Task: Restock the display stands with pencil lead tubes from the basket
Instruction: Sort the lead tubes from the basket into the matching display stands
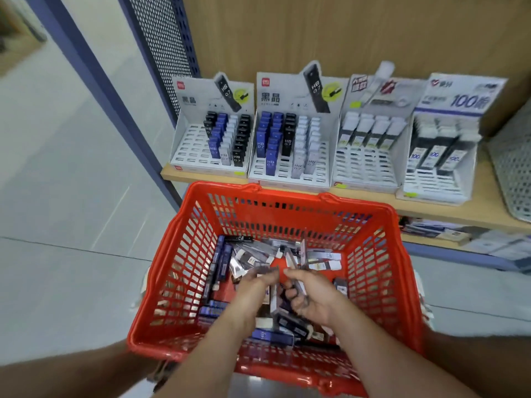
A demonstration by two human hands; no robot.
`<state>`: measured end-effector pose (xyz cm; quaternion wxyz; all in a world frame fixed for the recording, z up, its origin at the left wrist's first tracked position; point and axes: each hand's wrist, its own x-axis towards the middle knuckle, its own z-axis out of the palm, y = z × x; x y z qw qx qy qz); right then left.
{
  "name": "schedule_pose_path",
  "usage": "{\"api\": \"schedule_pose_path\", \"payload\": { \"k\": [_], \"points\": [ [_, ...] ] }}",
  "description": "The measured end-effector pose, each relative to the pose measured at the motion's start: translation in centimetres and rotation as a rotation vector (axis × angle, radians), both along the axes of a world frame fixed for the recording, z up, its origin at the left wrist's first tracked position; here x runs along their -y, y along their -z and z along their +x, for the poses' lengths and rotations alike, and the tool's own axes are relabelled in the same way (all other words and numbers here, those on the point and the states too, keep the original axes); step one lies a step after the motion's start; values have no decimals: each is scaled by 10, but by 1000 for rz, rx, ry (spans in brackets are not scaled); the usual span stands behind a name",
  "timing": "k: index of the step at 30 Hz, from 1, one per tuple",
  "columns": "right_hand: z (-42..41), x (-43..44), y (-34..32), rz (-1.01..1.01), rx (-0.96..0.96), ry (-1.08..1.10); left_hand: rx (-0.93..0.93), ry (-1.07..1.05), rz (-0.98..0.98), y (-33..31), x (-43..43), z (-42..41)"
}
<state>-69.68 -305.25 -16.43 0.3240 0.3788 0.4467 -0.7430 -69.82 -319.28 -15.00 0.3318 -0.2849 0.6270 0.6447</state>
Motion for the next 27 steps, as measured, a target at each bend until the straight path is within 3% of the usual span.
{"api": "schedule_pose_path", "payload": {
  "k": [4, 10, 16, 19, 22, 27],
  "points": [
    [3, -6, -27, 15, -98, -159, -96, -64, 114, -25, -7, 2],
    [11, -19, -63, -39, -243, -181, -230, -248, 60, -60, 0, -16],
    [20, -33, -94, 20, -311, -383, -322, -99, 28, -82, -6, -23],
    [18, -37, -97, -27, -279, -490, -287, -22, 116, -89, -10, -19],
    [21, -41, -104, -94, -237, -606, -286, -99, 259, -92, -10, -19],
    [29, -57, -99, -73, -250, -490, -374, -279, 268, -102, 3, -37]
  ]
}}
